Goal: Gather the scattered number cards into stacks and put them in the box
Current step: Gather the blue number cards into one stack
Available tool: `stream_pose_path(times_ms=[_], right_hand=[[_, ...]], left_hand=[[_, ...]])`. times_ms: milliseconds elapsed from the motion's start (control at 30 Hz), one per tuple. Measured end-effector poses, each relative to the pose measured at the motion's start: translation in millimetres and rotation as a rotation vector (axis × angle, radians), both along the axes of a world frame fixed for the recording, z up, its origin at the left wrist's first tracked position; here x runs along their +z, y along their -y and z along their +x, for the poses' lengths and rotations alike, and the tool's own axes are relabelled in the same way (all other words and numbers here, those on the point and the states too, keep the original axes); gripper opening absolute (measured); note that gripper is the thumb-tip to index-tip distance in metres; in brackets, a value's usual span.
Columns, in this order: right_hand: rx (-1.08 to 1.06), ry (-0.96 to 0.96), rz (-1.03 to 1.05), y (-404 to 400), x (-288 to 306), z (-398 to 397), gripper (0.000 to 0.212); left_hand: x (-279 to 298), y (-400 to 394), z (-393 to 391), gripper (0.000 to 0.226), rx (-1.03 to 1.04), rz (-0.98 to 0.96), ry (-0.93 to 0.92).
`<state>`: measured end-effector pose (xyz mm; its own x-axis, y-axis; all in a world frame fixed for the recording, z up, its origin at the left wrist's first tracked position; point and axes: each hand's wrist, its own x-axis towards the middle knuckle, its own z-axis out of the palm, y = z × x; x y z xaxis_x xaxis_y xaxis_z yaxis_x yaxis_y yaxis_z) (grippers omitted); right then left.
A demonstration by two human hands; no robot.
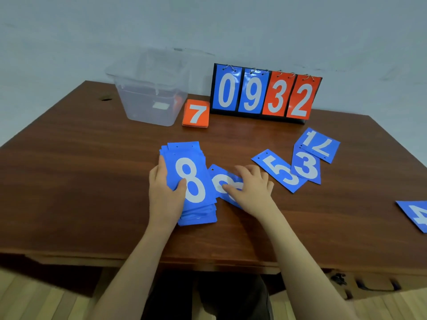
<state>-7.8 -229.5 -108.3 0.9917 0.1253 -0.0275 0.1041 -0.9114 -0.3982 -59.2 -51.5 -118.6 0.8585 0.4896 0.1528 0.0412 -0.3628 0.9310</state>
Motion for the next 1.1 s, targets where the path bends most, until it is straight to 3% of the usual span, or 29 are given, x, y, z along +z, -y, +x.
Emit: stream_pose_path(times_ms=[100,267,367,467,633,767,933,1100], right_hand=[[-0.122,-0.065,0.080,-2.2,-1.2,2.9,0.075],[-0.184,-0.139,0.066,-6.5,-3.2,2.1,0.084],[-0.236,-0.050,0.112,-6.8,-2.3,2.2,0.060],[-0.249,0.126,0.412,-2.0,0.1,-7.5,0.025],[-0.341,0.327,0.967,0.7,11.0,-27.2,0.024],[-0.264,0.265,1.212,-6.1,20.0,-36.8,0.025],[-0.230,0.260,1.129,-17.1,13.7,-40.3,0.023],[-0.191,0.350,0.856,-7.1,8.2,-36.9,0.026]], left_hand=[[-0.4,-5.2,-4.5,0.069,-0.004,-0.009,-0.006],[2.3,-6.6,-5.2,0.069,-0.011,-0.001,-0.009],[4.0,-6.8,-9.1,0.070,-0.021,-0.003,0.004],[7.1,-10.0,-13.2,0.070,-0.011,0.011,0.022],[10.2,-10.9,-18.6,0.069,0.009,0.034,0.043],[12.8,-0.5,-18.7,0.068,-0.040,0.000,0.072],[18.5,25.2,-10.7,0.062,-0.133,-0.134,0.147],[20.4,51.6,-0.4,0.067,-0.159,-0.058,0.141]])
